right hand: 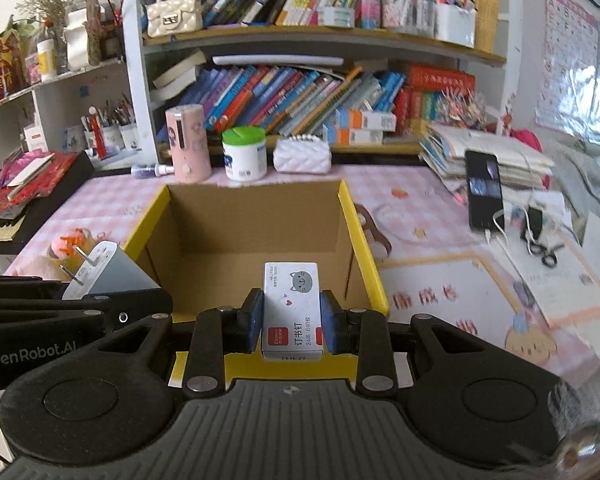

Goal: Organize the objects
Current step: 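Carry the white charger and white box with both tools over the yellow box, then open both tools to drop the charger and white box into the yellow box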

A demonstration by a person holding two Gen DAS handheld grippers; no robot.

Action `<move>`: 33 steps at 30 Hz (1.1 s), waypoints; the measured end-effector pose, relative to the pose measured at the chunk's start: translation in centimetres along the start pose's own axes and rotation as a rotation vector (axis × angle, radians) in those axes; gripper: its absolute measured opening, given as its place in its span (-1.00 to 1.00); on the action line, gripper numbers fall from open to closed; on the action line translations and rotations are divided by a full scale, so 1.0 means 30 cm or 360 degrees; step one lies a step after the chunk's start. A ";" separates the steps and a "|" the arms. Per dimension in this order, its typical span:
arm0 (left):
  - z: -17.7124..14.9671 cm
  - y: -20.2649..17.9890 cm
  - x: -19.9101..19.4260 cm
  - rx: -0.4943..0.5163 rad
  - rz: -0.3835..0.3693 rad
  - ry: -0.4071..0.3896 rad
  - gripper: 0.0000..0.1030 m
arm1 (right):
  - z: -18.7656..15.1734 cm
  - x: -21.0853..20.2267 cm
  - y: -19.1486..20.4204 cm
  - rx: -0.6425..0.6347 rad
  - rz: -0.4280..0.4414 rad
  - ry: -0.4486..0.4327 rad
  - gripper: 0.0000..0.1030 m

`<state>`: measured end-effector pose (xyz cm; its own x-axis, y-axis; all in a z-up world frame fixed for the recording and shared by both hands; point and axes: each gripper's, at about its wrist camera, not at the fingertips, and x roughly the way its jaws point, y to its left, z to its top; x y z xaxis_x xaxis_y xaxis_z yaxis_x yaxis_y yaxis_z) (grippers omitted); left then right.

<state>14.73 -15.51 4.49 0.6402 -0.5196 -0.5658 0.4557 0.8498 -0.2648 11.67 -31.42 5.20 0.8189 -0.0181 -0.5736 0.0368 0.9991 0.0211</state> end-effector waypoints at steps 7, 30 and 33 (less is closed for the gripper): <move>0.049 0.021 0.095 -0.0007 0.0087 0.0014 -0.51 | 0.077 0.103 -0.017 -0.0091 0.0053 -0.0020 -0.46; 0.023 0.047 0.452 0.0086 0.0369 0.0489 -0.51 | 0.154 0.661 0.004 -0.0657 0.0209 0.0547 -0.46; 0.011 0.043 0.466 0.0082 0.0375 0.0521 -0.51 | 0.137 0.680 0.008 -0.0692 0.0219 0.0605 -0.45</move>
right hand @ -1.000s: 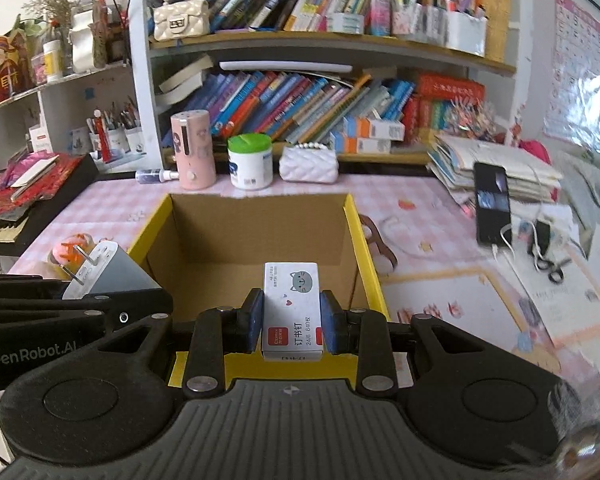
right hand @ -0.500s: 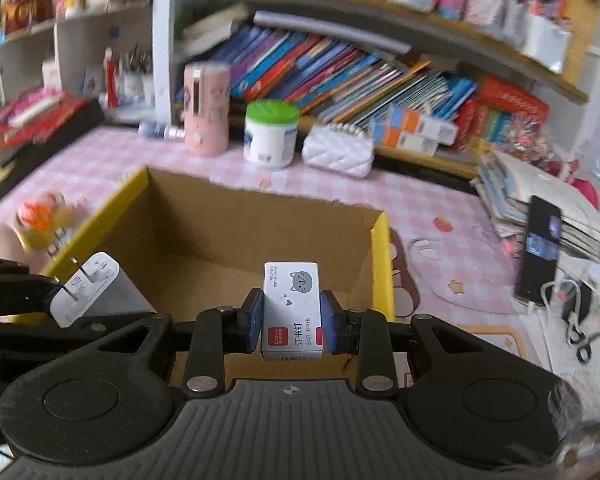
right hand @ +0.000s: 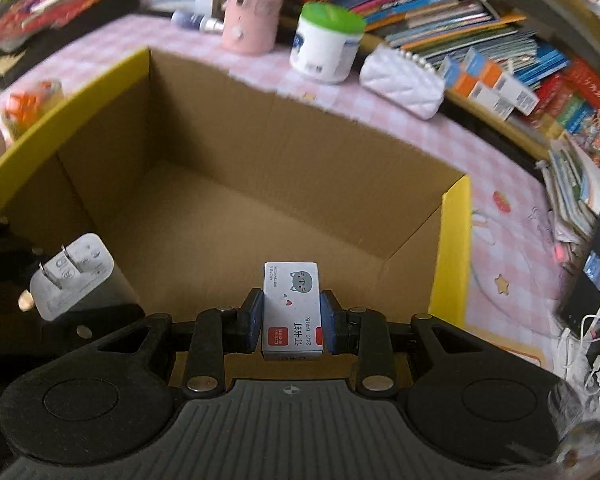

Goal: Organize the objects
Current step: 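Open both tools to drop the charger and white box into the yellow box, then move both tools back toward the plush pig and remaining items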

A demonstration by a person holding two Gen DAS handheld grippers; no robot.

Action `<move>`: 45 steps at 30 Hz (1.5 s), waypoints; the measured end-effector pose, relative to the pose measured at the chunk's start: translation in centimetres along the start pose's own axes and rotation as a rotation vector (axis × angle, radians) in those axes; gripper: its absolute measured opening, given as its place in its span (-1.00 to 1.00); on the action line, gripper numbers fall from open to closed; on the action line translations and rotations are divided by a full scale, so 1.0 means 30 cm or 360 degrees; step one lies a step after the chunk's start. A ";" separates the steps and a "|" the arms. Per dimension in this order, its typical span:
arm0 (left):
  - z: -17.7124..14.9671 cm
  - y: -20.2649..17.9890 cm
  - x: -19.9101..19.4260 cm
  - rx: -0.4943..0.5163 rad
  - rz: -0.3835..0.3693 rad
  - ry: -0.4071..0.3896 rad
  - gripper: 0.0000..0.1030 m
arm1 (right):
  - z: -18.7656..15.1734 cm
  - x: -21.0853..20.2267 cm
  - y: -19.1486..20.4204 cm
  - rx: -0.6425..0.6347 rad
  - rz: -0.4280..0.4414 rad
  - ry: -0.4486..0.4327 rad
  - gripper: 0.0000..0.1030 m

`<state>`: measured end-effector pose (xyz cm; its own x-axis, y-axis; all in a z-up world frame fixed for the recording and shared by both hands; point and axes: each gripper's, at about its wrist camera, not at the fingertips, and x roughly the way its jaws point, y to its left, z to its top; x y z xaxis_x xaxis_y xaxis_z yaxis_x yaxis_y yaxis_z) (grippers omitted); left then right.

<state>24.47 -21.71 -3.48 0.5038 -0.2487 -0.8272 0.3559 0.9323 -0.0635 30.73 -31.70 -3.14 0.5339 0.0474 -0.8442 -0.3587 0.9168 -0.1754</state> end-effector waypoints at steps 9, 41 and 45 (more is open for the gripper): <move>-0.005 -0.004 0.002 -0.0029 0.0026 -0.0041 -0.50 | 0.003 0.005 0.010 -0.0047 0.0036 0.0032 -0.45; -0.293 0.153 -0.463 -0.0122 -0.0031 -0.0587 0.54 | -0.318 -0.574 0.215 0.0741 -0.0494 -0.0678 0.20; -0.377 0.214 -0.476 -0.0144 0.0011 -0.0540 0.54 | -0.383 -0.558 0.314 0.0746 -0.0540 -0.0618 0.20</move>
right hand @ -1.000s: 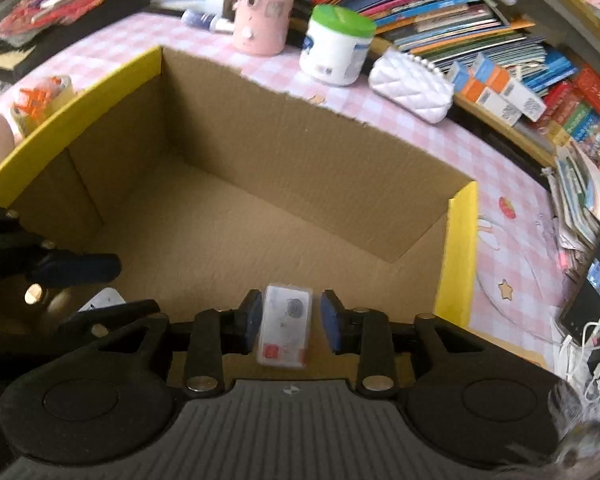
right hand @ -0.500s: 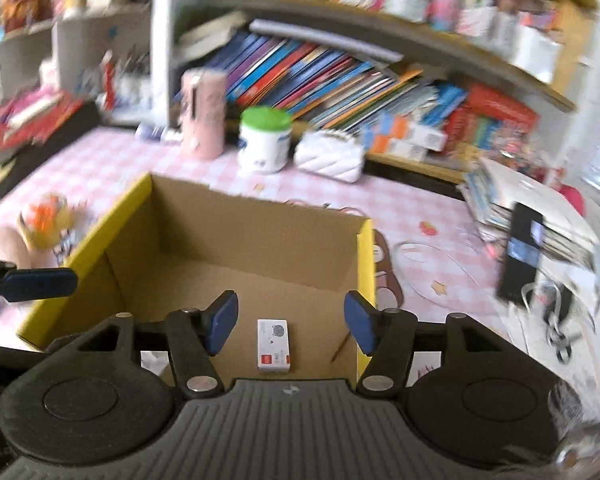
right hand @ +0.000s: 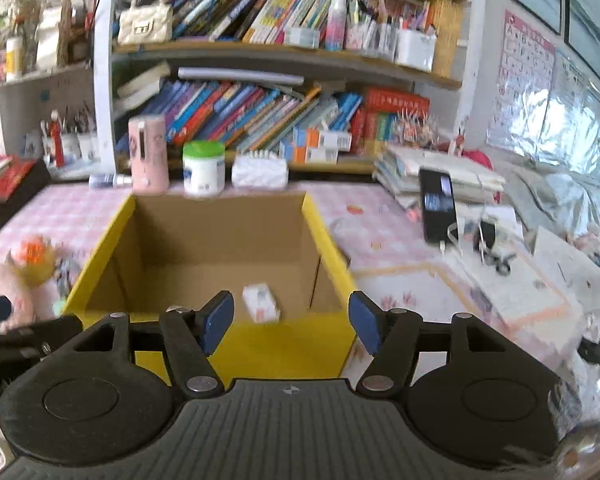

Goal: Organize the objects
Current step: 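Move both tools back toward the plush pig and remaining items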

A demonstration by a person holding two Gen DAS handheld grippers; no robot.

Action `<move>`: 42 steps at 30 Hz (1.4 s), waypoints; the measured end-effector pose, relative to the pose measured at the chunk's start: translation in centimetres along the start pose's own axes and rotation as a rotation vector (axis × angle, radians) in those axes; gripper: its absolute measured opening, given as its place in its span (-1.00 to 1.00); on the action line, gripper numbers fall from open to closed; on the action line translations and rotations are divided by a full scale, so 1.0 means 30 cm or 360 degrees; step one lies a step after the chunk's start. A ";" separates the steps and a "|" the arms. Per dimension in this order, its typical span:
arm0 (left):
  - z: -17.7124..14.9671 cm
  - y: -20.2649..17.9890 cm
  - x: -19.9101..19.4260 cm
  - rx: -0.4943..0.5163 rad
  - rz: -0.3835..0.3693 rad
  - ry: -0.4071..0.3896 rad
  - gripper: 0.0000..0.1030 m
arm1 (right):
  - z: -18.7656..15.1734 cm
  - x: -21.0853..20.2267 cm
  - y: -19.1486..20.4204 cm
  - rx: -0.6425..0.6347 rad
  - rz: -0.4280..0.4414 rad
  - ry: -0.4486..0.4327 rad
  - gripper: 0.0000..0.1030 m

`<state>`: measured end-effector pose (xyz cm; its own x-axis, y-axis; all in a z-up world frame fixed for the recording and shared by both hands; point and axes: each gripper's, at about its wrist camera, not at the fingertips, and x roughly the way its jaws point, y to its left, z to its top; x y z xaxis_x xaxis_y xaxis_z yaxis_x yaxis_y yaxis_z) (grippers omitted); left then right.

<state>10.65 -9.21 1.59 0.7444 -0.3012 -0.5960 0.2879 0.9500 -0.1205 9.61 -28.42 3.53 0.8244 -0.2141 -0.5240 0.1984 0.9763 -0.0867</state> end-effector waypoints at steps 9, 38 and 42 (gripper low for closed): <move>-0.144 0.163 -0.083 -0.0086 0.0128 0.0170 0.54 | -0.162 -0.065 0.189 -0.0038 0.0080 0.0212 0.20; -0.253 0.417 -0.301 -0.0162 0.0270 0.0156 0.54 | -0.239 -0.261 0.557 -0.0199 0.0366 0.0191 0.22; -0.245 0.421 -0.288 -0.0154 0.0273 0.0166 0.54 | -0.238 -0.250 0.568 -0.0210 0.0365 0.0213 0.22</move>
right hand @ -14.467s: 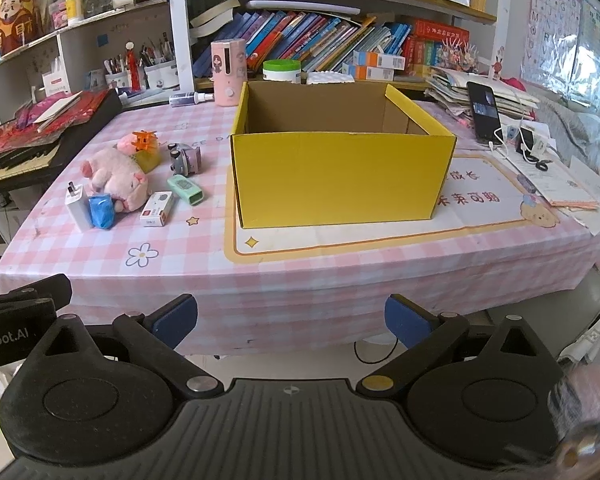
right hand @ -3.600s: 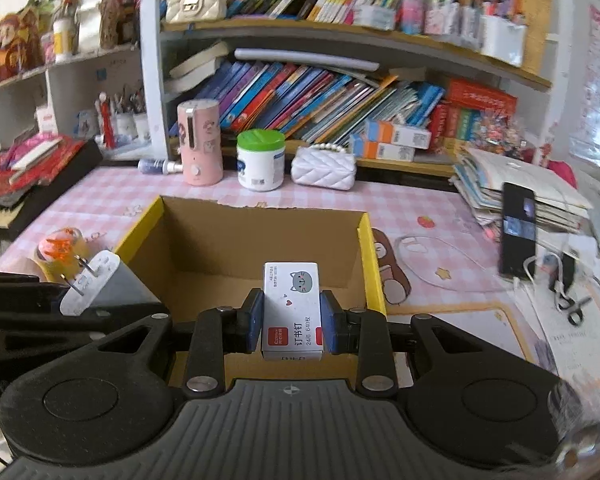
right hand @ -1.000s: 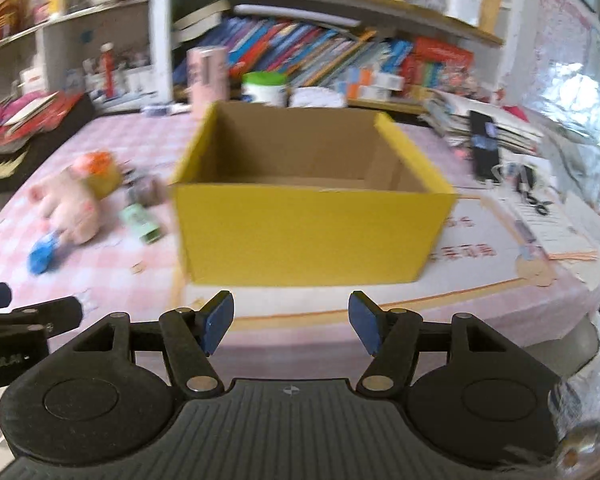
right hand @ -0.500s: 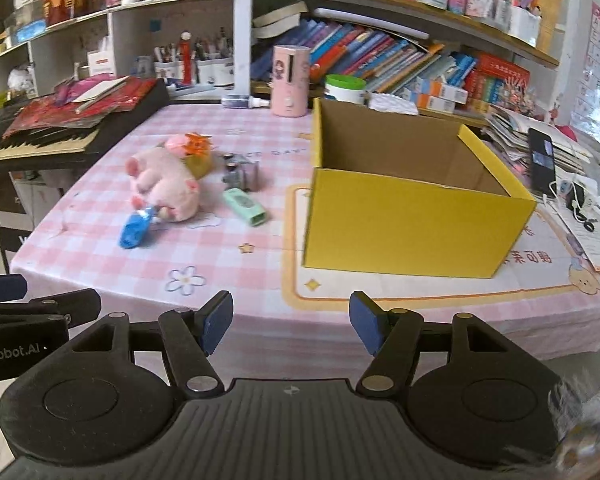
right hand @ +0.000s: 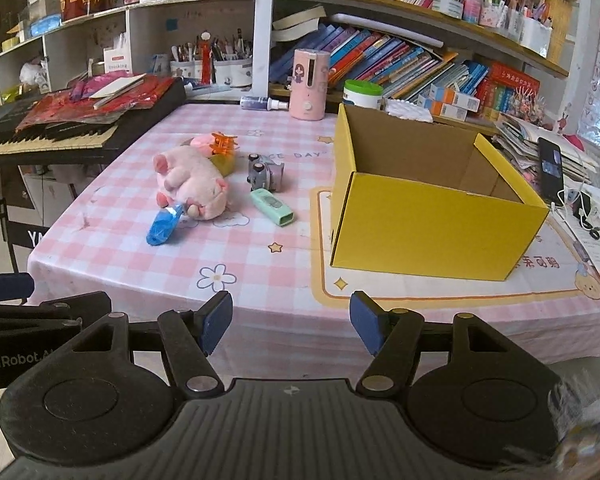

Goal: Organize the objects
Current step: 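Move both tools back toward the plush pig and remaining items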

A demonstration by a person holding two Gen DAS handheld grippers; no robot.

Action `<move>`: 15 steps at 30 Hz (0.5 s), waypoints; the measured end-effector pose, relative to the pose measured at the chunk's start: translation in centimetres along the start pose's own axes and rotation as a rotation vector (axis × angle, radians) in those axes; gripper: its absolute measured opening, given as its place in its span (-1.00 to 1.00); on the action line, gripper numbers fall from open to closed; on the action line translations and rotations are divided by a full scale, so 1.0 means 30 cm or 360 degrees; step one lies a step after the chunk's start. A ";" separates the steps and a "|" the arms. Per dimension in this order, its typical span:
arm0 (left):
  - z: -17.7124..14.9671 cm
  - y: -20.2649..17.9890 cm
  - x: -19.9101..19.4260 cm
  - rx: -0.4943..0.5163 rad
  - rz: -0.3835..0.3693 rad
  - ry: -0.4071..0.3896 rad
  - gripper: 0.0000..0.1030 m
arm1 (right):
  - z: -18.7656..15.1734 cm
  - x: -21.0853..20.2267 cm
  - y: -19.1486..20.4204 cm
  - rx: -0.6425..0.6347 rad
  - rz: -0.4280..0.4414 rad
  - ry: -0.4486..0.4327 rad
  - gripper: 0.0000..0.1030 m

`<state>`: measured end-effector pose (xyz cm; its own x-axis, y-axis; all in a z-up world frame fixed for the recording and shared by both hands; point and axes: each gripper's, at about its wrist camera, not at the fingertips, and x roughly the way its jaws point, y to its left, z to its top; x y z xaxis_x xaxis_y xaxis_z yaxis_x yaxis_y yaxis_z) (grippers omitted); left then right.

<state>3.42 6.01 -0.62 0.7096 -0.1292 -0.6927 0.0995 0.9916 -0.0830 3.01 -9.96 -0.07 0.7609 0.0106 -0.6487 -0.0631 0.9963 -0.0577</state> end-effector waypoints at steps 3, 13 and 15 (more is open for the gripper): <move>0.010 0.001 0.022 -0.0006 0.0007 0.0017 0.54 | 0.010 0.016 0.003 -0.0007 0.0005 0.0012 0.22; 0.082 0.004 0.152 -0.0003 0.0042 0.0066 0.50 | 0.081 0.156 0.001 -0.0070 0.0068 0.0087 -0.06; 0.099 0.007 0.190 -0.0023 0.0056 0.0089 0.47 | 0.104 0.191 0.001 -0.0088 0.0081 0.0088 -0.06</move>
<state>9.56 5.44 -2.46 0.6723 -0.0938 -0.7343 0.0649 0.9956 -0.0678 9.37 -9.60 -1.42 0.7193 0.0548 -0.6925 -0.1372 0.9885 -0.0643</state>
